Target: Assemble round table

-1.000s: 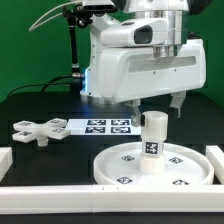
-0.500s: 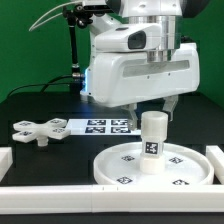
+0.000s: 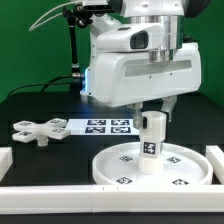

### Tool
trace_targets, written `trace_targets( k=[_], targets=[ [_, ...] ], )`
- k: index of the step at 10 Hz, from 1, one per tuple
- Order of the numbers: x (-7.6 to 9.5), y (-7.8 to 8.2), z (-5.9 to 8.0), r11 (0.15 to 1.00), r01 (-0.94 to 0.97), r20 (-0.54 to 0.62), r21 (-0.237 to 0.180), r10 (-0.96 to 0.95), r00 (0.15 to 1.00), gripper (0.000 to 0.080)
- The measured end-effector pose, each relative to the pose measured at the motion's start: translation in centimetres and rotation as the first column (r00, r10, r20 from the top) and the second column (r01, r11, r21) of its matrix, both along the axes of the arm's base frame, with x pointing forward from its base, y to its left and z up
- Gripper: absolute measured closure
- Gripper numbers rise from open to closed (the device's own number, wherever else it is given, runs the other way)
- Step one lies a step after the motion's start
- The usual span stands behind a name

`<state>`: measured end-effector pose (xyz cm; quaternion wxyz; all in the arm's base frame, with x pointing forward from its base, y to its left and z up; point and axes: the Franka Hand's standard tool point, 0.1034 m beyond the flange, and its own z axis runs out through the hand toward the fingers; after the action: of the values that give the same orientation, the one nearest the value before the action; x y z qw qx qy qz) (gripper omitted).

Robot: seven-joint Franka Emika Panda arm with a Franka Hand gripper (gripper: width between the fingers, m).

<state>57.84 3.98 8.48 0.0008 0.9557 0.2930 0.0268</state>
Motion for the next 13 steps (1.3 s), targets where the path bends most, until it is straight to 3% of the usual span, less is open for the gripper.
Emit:
trace_targets(
  k=[2,5,8,9,13],
  targets=[
    [0.00,0.05,0.00,0.999,0.050,-0.001,0.005,-0.050,0.999,0.0392],
    [-0.03,0.13,-0.02,0.932,0.359,-0.021,0.053,-0.359,0.933,0.0390],
    [-0.58,0.30,-0.07,0.732,0.677,-0.064,0.072,-0.674,0.736,0.0390],
    [-0.76,0.28,-0.16,0.621,0.779,-0.092,0.079,-0.774,0.627,0.0390],
    [-0.75,0.23,-0.17,0.425,0.902,-0.121,0.073,-0.894,0.431,0.0390]
  ],
)
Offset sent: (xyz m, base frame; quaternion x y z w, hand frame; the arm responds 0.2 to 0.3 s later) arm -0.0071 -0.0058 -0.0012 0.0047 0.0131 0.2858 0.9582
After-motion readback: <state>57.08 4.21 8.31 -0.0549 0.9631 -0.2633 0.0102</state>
